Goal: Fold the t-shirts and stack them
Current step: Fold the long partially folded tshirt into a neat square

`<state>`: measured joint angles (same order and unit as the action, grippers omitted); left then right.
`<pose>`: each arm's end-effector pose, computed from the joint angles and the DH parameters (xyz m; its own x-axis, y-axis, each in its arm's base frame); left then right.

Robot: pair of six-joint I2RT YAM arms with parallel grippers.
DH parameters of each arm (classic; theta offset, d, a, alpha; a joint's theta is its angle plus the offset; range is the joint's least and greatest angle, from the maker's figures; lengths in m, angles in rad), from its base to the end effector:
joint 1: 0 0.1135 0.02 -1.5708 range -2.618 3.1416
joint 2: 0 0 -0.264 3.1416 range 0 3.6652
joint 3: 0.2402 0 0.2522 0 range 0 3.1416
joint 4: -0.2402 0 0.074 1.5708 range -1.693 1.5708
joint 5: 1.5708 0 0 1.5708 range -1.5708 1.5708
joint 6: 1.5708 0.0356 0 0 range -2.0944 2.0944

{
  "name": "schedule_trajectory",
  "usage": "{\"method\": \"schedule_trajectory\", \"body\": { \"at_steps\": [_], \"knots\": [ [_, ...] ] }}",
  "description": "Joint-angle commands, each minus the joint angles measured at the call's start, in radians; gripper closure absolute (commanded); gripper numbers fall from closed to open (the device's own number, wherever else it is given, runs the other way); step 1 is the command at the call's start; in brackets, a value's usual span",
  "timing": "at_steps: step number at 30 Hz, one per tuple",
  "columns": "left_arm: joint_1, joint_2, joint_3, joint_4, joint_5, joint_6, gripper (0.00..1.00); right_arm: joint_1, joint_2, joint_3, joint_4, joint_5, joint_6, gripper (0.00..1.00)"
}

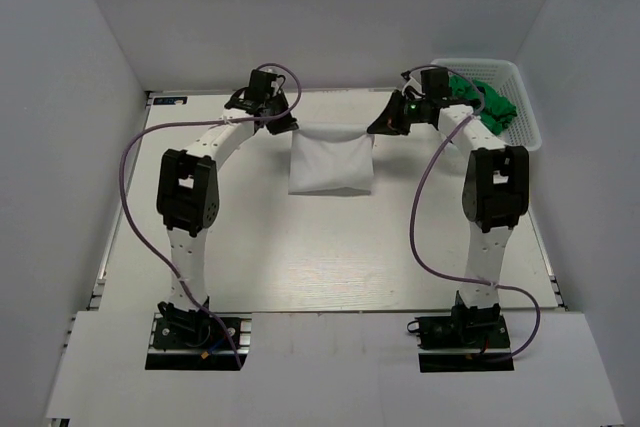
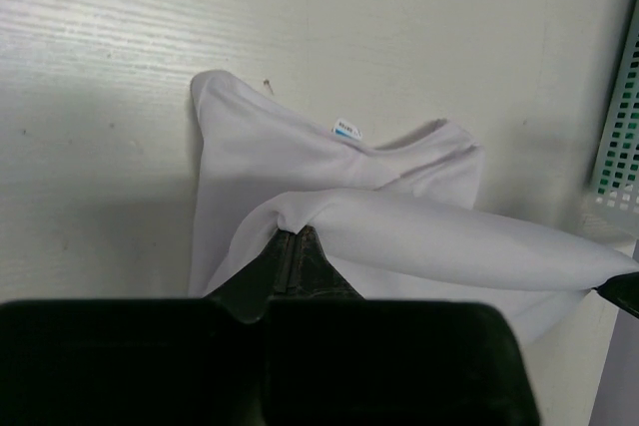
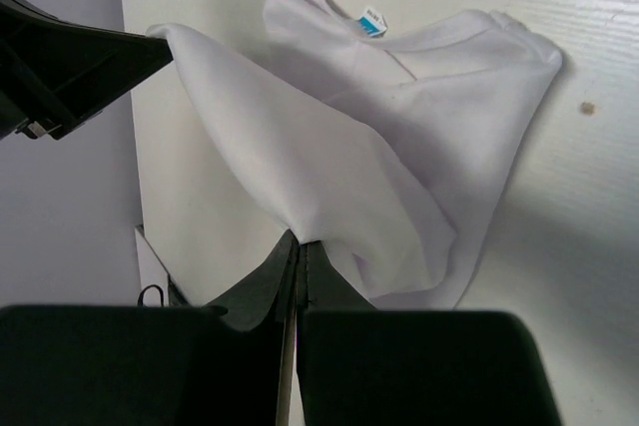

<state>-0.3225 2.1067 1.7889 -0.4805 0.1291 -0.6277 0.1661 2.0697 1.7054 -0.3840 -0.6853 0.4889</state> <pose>0.4562 -0.1573 0.2427 -0.7844 -0.3519 -0.5107 -0.0755 0.8715 -0.4845 0.4608 0.1001 0.2450 -0.8674 0.2233 -0.4448 -0.2017 0.6593 0.7244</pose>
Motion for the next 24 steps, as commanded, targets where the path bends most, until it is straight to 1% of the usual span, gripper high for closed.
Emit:
{"method": "schedule_trajectory", "body": {
  "at_steps": [1,3,6,9,12,17,18,22,23,24],
  "knots": [
    [0.007,0.024,0.072,0.071,0.021,0.000,1.00,-0.017,0.033,0.082,0.028,-0.013,-0.012,1.00],
    [0.007,0.055,0.105,0.082,0.021,-0.009,1.00,-0.022,0.056,0.103,0.039,0.030,-0.016,1.00],
    [0.016,0.105,0.153,0.092,0.021,-0.009,1.00,-0.031,0.107,0.158,0.042,0.055,-0.027,1.00],
    [0.016,0.137,0.176,0.102,-0.002,-0.009,1.00,-0.036,0.167,0.207,0.048,0.049,-0.052,1.00],
    [0.016,0.171,0.197,0.132,0.013,-0.009,1.00,-0.042,0.231,0.256,0.071,0.032,-0.066,1.00],
    [0.016,0.220,0.228,0.187,0.023,-0.009,1.00,-0.059,0.260,0.261,0.172,0.023,-0.041,1.00],
    [0.016,0.229,0.228,0.203,0.008,-0.009,1.00,-0.057,0.279,0.266,0.180,0.026,-0.042,1.00],
    [0.025,0.289,0.309,0.236,-0.023,-0.018,1.00,-0.063,0.334,0.316,0.318,0.000,-0.070,0.99],
    [0.025,0.302,0.352,0.237,-0.046,-0.018,1.00,-0.062,0.361,0.353,0.324,-0.022,-0.100,0.90],
    [0.025,0.324,0.371,0.237,-0.065,-0.018,0.73,-0.057,0.387,0.408,0.321,-0.023,-0.108,0.69]
  ]
}}
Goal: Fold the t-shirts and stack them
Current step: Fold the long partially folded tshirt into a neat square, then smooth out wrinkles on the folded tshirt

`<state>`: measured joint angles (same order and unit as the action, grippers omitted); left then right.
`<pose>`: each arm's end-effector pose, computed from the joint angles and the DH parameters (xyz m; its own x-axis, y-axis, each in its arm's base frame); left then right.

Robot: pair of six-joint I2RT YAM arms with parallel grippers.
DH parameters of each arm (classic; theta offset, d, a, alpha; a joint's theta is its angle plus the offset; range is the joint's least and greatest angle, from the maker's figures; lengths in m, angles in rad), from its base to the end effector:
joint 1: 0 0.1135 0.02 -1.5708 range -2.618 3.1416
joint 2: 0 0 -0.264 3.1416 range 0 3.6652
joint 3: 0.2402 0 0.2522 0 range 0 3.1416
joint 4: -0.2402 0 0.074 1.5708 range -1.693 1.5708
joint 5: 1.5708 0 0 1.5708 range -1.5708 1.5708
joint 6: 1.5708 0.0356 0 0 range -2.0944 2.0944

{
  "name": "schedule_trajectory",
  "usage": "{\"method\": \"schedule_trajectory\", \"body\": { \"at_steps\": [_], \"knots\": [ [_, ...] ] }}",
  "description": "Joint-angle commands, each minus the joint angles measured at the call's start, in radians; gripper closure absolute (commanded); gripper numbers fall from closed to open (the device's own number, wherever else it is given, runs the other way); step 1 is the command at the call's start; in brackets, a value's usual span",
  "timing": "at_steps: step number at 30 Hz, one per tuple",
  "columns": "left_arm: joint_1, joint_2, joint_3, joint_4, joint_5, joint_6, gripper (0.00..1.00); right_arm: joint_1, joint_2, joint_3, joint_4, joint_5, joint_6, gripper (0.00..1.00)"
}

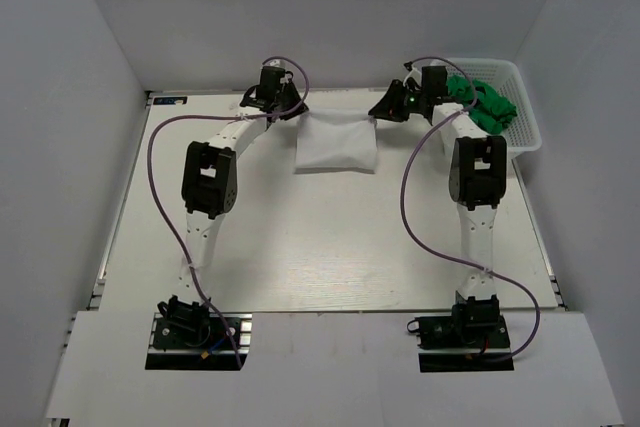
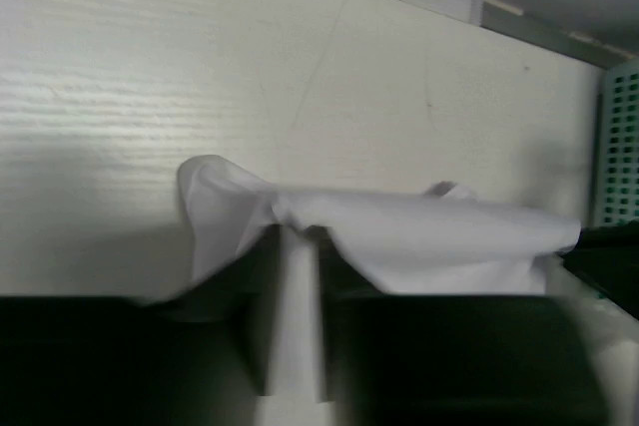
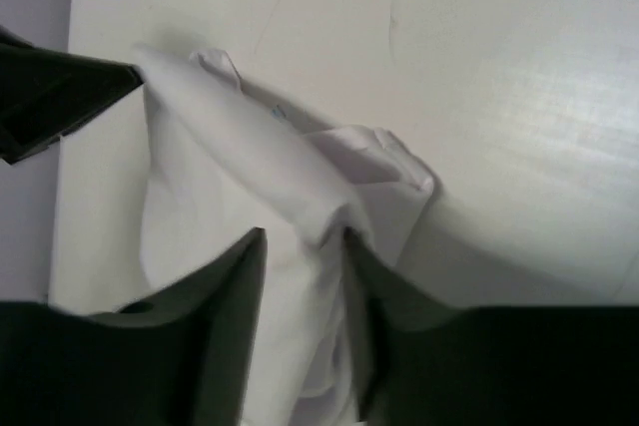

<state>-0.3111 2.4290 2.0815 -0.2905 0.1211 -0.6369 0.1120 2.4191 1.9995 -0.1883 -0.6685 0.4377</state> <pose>0.5302 -0.1750 0.1940 -0.6915 -0.3978 -0.6030 -0.0186 0.8443 -0.5356 0.5440 0.0834 0.1848 -0.7655 0.2486 -0.5934 -0.2968 0.6819 0.6685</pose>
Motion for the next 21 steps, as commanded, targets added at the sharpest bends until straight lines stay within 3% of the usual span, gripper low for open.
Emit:
{"method": "schedule_trajectory", "body": {
  "at_steps": [1,2,3,7,10,12,13,16,21],
  "knots": [
    [0.014,0.002,0.109,0.047,-0.092,-0.009,0.45,-0.006,0.057,0.157,0.127,-0.052,-0.074,0.52],
    [0.014,0.013,0.124,0.047,-0.092,-0.009,0.02,-0.005,0.061,0.179,0.133,-0.045,-0.074,0.18],
    [0.014,0.013,0.141,0.012,-0.104,-0.009,0.00,-0.005,0.061,0.189,0.133,-0.048,-0.070,0.10],
    [0.014,-0.054,0.143,-0.018,-0.089,0.009,0.00,0.000,-0.047,0.151,0.100,-0.072,-0.111,0.10],
    [-0.010,-0.183,0.046,-0.041,-0.089,0.046,0.00,0.023,-0.193,-0.020,0.083,-0.085,-0.117,0.10],
    [-0.019,-0.291,-0.061,-0.041,-0.061,0.046,0.00,0.049,-0.305,-0.095,0.088,-0.124,-0.087,0.10],
    [-0.019,-0.332,-0.154,-0.041,-0.017,0.046,0.00,0.051,-0.330,-0.222,0.140,-0.129,-0.067,0.10],
    [-0.019,-0.511,-0.362,-0.027,-0.020,0.046,0.00,0.089,-0.419,-0.382,0.290,-0.186,0.059,0.10],
    [-0.019,-0.772,-0.662,-0.004,-0.093,0.046,0.00,0.149,-0.364,-0.375,0.345,-0.244,0.141,0.10]
  ]
}}
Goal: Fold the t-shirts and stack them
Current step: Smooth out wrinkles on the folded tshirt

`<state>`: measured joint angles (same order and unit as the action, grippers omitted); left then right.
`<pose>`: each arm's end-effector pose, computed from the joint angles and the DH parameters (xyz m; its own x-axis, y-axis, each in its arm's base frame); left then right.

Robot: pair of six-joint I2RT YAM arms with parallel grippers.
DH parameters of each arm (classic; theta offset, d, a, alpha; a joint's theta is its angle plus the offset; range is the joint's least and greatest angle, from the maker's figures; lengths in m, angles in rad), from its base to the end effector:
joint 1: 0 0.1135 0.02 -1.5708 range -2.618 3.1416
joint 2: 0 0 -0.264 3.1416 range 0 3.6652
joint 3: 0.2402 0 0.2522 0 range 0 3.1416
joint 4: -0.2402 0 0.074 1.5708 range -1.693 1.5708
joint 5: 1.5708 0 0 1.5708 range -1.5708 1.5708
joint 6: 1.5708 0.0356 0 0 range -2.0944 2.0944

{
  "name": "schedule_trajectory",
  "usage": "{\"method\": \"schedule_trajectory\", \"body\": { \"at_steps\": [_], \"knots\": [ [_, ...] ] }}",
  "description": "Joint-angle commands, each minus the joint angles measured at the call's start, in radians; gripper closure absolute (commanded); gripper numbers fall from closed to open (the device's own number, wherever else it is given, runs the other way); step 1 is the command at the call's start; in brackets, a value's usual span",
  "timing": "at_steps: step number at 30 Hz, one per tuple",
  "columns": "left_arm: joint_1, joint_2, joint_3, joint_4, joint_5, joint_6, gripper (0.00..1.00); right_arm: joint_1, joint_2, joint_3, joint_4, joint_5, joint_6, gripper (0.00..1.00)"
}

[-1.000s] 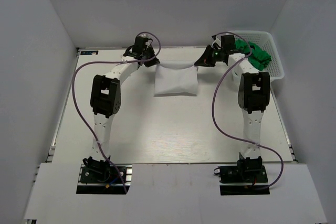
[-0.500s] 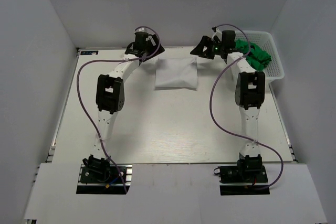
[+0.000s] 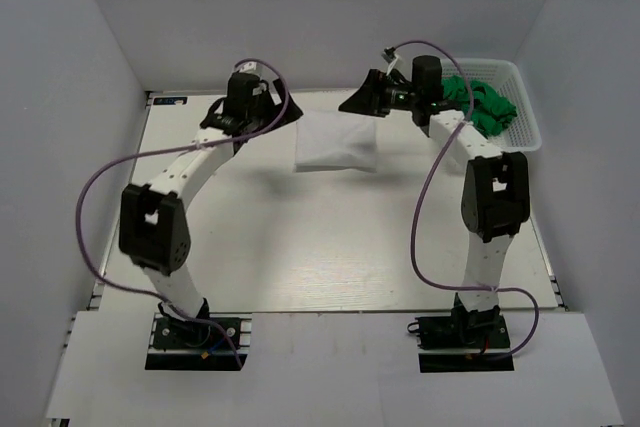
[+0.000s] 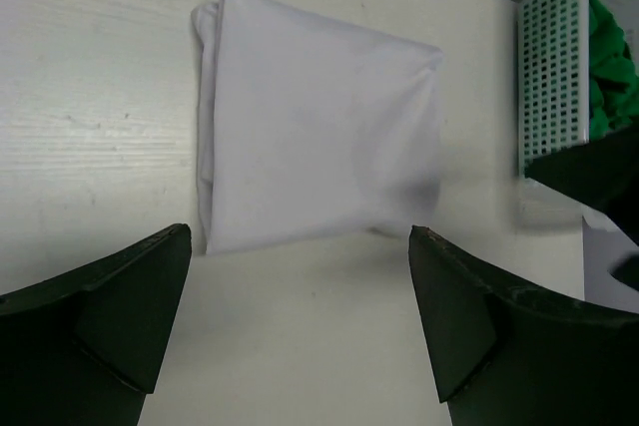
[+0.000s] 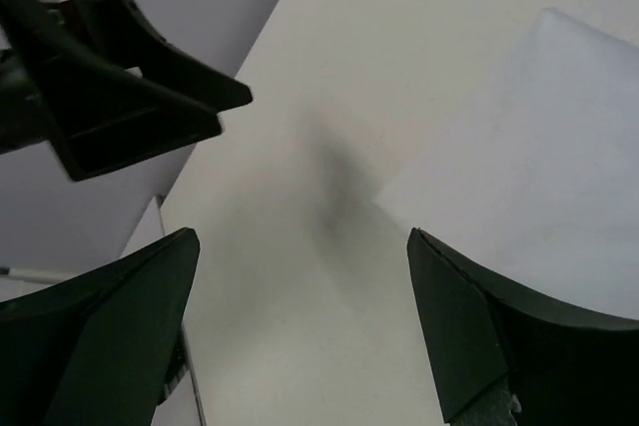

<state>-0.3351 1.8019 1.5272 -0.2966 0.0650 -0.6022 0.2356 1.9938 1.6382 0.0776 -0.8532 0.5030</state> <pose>0.4003 -0.1418 0.3026 -0.6359 -0.3771 -0.6733 0.0237 0.8625 -0.5054 0.4532 0.1364 0.2985 -0.6474 0.1706 -0.7428 -0.6230 0.4429 0.6447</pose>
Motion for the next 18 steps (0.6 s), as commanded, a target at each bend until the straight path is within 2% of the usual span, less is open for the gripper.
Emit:
{"method": "schedule_trajectory", "body": {
  "at_steps": [1,4,9,14,18],
  "knots": [
    [0.014,-0.179,-0.189,0.002,-0.037,0.012,0.00,0.033,0.091,-0.005,0.086,-0.079,0.109,0.10],
    [0.015,-0.272,-0.298,-0.016,-0.037,0.012,0.00,0.045,0.166,-0.012,0.172,-0.121,0.170,0.10],
    [0.024,-0.285,-0.337,-0.117,-0.047,0.012,0.00,0.048,0.253,-0.115,0.346,-0.146,0.304,0.10],
    [0.024,-0.228,-0.305,-0.164,-0.047,0.012,0.00,0.048,0.370,-0.106,0.335,-0.132,0.301,0.10],
    [0.024,-0.205,-0.273,-0.139,-0.007,0.021,0.00,0.051,0.405,-0.005,0.176,-0.104,0.220,0.10]
  ]
}}
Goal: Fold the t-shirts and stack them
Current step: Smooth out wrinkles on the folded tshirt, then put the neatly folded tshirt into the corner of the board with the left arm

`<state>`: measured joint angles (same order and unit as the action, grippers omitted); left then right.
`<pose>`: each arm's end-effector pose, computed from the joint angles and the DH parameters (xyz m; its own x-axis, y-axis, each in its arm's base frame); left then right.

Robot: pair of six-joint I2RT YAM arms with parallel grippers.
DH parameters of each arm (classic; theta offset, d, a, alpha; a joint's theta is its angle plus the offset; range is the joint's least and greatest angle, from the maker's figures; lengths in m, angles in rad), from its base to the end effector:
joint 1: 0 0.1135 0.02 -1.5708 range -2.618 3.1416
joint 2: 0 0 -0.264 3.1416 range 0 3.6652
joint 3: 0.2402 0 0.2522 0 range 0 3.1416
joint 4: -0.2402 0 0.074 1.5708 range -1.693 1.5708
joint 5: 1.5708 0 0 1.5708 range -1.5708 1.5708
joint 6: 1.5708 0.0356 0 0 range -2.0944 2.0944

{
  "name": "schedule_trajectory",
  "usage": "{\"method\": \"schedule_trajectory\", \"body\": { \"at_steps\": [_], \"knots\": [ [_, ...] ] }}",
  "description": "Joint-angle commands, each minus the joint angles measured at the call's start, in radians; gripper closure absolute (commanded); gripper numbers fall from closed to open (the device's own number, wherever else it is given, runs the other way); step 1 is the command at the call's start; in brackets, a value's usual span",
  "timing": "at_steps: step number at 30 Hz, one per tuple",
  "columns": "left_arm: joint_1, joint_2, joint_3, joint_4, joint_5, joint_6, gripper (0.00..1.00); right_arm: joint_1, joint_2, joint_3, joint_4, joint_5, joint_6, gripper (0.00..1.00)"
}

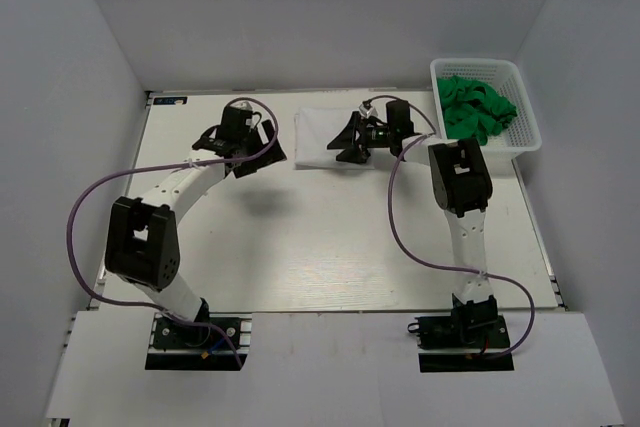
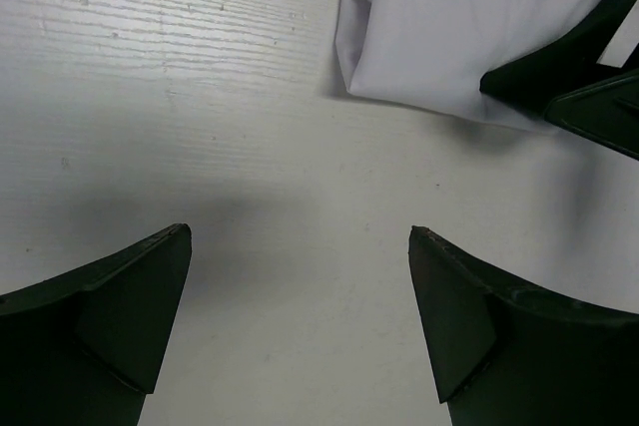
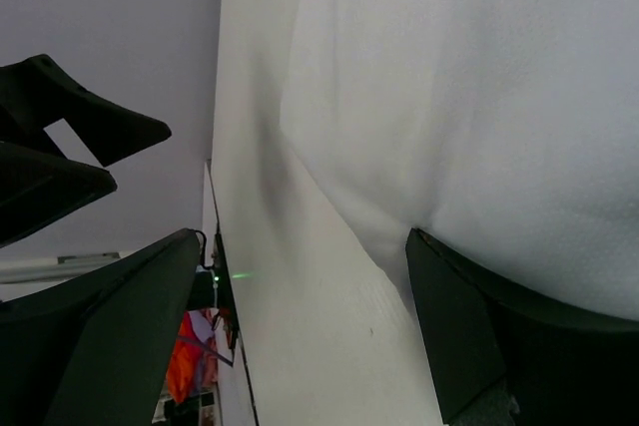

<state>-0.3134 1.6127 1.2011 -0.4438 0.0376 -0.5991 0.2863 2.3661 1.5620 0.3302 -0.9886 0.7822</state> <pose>0.3339 -0.1096 0.2515 -0.7800 -0.3396 -0.5257 -0.1311 0.9100 -0.3933 0.4760 0.1711 0.1208 -0.9225 0.1324 -0.3625 -0.3073 0.3161 0.8976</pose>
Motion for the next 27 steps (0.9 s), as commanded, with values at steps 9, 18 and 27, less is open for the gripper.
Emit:
{"method": "schedule_trajectory", "body": {
  "at_steps": [9,18,27],
  "knots": [
    [-0.009,0.186,0.282,0.042,0.056,0.107,0.00,-0.010,-0.284,0.037,-0.143,0.024,-0.173,0.10],
    [-0.018,0.653,0.825,-0.179,-0.047,0.174,0.10,-0.071,-0.616,-0.220,-0.140,0.068,-0.196,0.10],
    [-0.058,0.840,0.966,-0.148,-0.047,0.203,0.44,-0.137,-0.841,-0.283,-0.321,0.159,-0.330,0.10]
  ]
}}
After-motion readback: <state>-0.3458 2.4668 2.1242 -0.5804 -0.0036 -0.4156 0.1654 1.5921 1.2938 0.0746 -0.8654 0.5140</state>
